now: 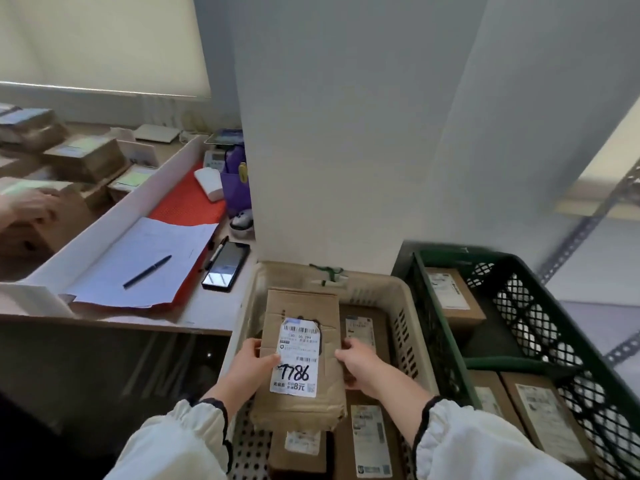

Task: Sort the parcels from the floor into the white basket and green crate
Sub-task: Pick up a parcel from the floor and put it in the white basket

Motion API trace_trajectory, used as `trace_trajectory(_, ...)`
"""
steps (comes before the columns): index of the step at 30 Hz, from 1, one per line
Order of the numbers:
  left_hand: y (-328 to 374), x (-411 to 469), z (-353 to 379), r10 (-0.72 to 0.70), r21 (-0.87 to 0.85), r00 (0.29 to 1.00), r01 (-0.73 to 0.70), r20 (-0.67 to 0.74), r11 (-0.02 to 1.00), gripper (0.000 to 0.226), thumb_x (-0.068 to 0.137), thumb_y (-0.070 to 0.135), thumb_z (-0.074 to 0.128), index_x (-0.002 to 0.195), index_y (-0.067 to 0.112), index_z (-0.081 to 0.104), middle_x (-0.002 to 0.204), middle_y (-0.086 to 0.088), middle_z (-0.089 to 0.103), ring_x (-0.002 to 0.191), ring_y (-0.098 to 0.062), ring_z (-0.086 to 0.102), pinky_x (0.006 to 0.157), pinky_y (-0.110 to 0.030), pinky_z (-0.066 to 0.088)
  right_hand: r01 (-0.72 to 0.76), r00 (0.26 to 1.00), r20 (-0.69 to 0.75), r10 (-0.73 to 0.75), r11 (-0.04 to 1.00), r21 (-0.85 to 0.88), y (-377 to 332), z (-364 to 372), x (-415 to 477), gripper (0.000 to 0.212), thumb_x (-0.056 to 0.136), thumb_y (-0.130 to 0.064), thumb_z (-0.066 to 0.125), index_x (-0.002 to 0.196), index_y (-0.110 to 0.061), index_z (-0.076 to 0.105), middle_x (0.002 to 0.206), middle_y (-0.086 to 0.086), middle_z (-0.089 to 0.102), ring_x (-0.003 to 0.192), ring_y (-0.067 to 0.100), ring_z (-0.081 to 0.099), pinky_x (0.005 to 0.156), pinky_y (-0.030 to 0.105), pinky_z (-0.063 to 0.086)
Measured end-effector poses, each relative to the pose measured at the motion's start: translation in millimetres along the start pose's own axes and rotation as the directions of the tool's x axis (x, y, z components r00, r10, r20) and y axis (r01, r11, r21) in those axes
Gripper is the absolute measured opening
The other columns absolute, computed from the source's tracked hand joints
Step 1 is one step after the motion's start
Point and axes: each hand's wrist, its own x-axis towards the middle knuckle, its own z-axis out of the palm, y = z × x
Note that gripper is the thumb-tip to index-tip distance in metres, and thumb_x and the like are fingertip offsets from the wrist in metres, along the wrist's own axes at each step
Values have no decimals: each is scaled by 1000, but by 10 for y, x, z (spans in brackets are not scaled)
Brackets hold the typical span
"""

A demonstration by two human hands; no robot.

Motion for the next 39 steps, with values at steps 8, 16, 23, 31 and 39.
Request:
trace_trajectory(8,-160,860,254,-40,-80,999,43,34,996,50,90,14,60,136,18,41,95,7,67,76,-8,70,50,-20,54,-42,999,31,41,999,28,-41,-68,875,48,97,-14,46,143,-20,33,99,1,61,89,19,62,59,29,52)
trace_trajectory(16,-274,1255,340,-43,-60,998,46,40,997,33,90,9,57,118,24,47,92,11,65,78,-4,66,49,-14,49,-68,997,30,69,997,-33,-26,11,1299,55,96,-10,45,146,-23,28,123,9,57,96,22,59,55,26,48)
trace_trajectory(23,-325,1488,436,-87,-95,995,91,41,991,52,90,6,58,138,20,42,100,1,68,84,-17,70,60,-28,56,-82,996,-29,79,989,-121,27,-66,1577,56,93,-11,50,145,-24,31,126,6,55,90,16,56,57,24,46)
trace_trajectory(31,-408,1562,458,-78,-115,996,81,30,990,53,91,9,59,139,22,41,96,6,69,79,-13,71,57,-26,55,-26,999,-52,16,979,-201,83,-73,1699,54,91,-12,53,142,-22,38,132,4,53,98,17,52,56,21,42)
trace_trajectory(39,-472,1625,470,-62,-81,998,62,10,995,51,90,11,61,136,23,45,96,5,71,78,-12,72,59,-28,57,59,985,-140,-101,959,-277,190,24,1764,42,91,-13,50,133,-17,52,125,6,59,108,22,58,90,31,51)
